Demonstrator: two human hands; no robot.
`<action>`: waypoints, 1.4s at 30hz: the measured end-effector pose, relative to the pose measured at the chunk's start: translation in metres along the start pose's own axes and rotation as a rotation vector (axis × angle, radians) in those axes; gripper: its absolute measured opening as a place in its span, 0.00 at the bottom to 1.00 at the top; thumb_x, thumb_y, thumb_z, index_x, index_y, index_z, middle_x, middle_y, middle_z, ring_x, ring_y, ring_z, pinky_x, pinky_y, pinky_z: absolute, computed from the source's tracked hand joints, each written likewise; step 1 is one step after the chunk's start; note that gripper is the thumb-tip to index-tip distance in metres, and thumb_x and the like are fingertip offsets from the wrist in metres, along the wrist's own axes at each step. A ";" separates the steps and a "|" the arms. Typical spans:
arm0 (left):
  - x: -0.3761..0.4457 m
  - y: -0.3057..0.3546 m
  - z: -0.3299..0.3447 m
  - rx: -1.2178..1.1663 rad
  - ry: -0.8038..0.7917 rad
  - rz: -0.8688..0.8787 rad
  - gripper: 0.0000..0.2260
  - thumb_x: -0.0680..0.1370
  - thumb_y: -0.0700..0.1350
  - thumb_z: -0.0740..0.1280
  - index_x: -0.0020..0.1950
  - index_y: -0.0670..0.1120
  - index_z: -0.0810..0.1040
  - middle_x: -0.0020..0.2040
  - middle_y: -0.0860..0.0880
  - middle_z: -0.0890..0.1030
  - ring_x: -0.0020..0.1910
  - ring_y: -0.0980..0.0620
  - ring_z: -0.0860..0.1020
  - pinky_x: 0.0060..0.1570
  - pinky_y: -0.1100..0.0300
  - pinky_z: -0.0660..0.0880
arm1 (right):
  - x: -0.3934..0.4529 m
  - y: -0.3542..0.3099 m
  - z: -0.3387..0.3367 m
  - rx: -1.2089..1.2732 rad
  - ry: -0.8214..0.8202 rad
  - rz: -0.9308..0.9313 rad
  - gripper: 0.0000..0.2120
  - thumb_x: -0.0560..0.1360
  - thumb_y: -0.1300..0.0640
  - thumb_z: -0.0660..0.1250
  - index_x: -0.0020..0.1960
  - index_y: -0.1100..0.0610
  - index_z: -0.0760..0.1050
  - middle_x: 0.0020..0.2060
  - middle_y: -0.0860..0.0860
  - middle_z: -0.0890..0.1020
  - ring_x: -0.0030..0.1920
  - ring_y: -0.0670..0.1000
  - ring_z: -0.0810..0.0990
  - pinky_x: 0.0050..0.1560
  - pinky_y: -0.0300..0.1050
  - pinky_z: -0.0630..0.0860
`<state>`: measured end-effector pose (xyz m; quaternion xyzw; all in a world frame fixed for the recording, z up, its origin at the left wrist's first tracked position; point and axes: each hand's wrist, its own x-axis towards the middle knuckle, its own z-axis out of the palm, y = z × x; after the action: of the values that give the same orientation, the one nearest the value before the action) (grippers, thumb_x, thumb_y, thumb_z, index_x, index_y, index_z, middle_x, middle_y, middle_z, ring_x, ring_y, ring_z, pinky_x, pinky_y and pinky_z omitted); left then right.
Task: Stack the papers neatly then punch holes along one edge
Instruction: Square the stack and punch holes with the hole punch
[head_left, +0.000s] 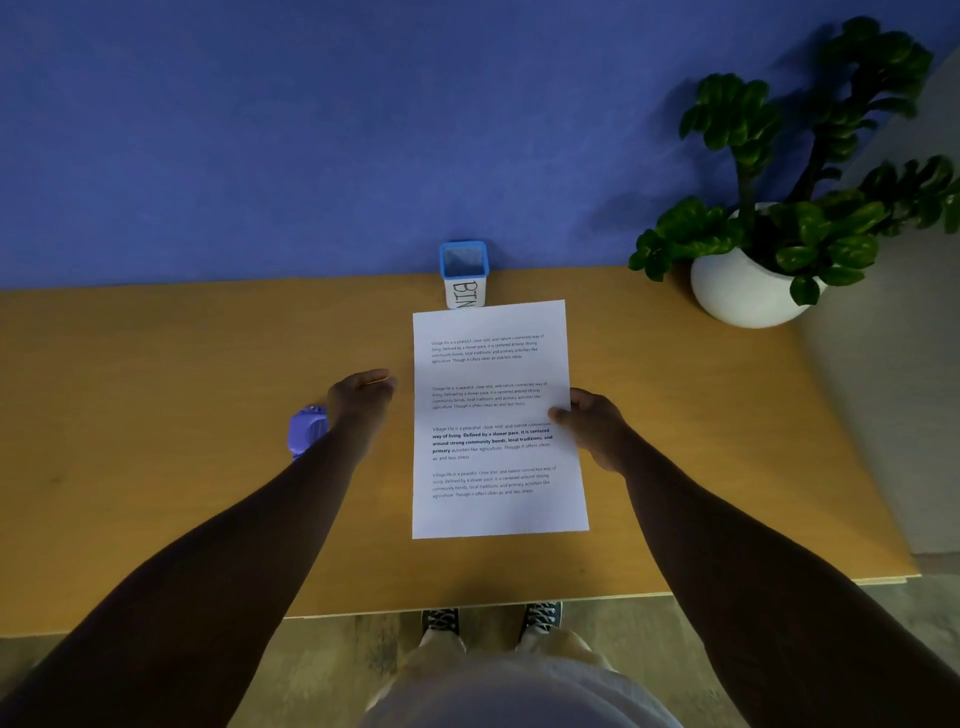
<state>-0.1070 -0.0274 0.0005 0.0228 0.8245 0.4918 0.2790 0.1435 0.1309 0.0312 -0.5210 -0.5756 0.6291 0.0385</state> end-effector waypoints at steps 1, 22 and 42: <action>0.002 -0.003 -0.006 0.046 0.054 -0.004 0.10 0.74 0.46 0.72 0.55 0.51 0.84 0.43 0.53 0.85 0.34 0.54 0.77 0.35 0.64 0.73 | 0.001 0.000 0.003 -0.007 -0.001 0.005 0.15 0.79 0.64 0.64 0.65 0.59 0.76 0.58 0.57 0.82 0.58 0.60 0.81 0.62 0.59 0.77; 0.063 -0.073 -0.083 0.417 0.234 -0.299 0.23 0.77 0.56 0.64 0.64 0.40 0.79 0.63 0.37 0.78 0.60 0.35 0.77 0.62 0.46 0.75 | 0.018 0.015 0.033 -0.040 0.003 0.089 0.14 0.79 0.64 0.63 0.64 0.59 0.77 0.57 0.57 0.82 0.58 0.59 0.81 0.63 0.58 0.76; 0.056 -0.052 -0.062 0.435 0.096 -0.306 0.22 0.81 0.52 0.60 0.61 0.34 0.77 0.59 0.36 0.80 0.57 0.39 0.79 0.50 0.54 0.73 | 0.031 0.022 0.036 -0.029 0.059 0.112 0.14 0.78 0.63 0.64 0.62 0.57 0.79 0.50 0.52 0.83 0.44 0.50 0.81 0.40 0.42 0.76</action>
<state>-0.1716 -0.0865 -0.0448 -0.0659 0.9169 0.2558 0.2993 0.1162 0.1190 -0.0123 -0.5711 -0.5534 0.6061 0.0127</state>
